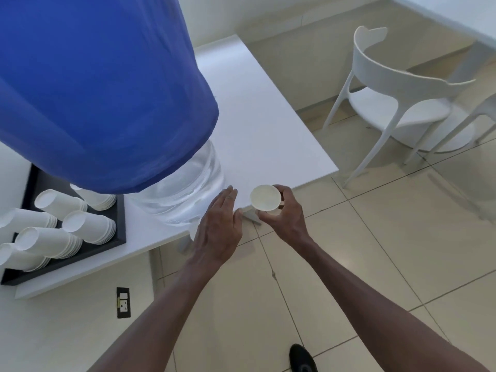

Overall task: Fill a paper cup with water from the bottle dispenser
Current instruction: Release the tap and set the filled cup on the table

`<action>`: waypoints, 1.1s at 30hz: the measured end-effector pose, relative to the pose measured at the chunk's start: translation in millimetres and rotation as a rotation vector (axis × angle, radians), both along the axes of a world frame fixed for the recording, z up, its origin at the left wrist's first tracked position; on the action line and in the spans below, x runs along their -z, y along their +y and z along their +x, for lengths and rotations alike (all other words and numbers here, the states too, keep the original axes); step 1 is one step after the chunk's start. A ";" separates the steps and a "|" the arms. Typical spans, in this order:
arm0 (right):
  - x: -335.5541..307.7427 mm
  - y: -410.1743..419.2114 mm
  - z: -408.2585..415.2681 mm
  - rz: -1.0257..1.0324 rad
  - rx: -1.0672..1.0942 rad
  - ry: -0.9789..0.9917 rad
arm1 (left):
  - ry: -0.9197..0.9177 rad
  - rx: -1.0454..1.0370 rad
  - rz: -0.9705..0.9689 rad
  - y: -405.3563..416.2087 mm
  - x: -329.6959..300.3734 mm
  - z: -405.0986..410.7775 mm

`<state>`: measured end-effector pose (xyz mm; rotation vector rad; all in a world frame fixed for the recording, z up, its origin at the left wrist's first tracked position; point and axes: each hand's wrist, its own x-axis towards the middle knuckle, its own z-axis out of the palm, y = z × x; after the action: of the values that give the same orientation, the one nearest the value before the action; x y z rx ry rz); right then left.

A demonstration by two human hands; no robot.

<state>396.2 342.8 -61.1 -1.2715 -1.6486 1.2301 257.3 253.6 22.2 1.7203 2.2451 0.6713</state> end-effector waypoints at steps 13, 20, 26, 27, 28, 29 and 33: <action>-14.8 93.4 -1.5 0.061 0.066 -0.032 | 0.009 -0.040 -0.007 42.9 12.2 6.0; 2.0 117.5 -11.5 0.042 0.084 -0.066 | 0.011 -0.065 -0.041 45.4 25.9 -4.4; 13.4 128.0 -10.5 0.012 0.098 -0.069 | 0.017 -0.065 -0.039 41.4 29.2 -4.2; 12.4 127.6 -11.4 0.003 0.099 -0.063 | 0.023 -0.066 -0.033 39.6 28.4 -4.2; 14.0 128.5 -10.9 0.001 0.095 -0.062 | 0.028 -0.064 -0.027 38.7 28.3 -4.1; 14.1 128.9 -10.5 -0.005 0.087 -0.063 | 0.025 -0.065 -0.025 38.1 27.3 -4.6; 13.1 124.1 -7.0 -0.019 0.064 -0.111 | 0.016 -0.070 -0.026 29.3 24.3 -2.9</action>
<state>389.2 466.9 -74.2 -1.4154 -1.6642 1.1581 254.4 282.9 -2.0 1.6479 2.3233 0.6421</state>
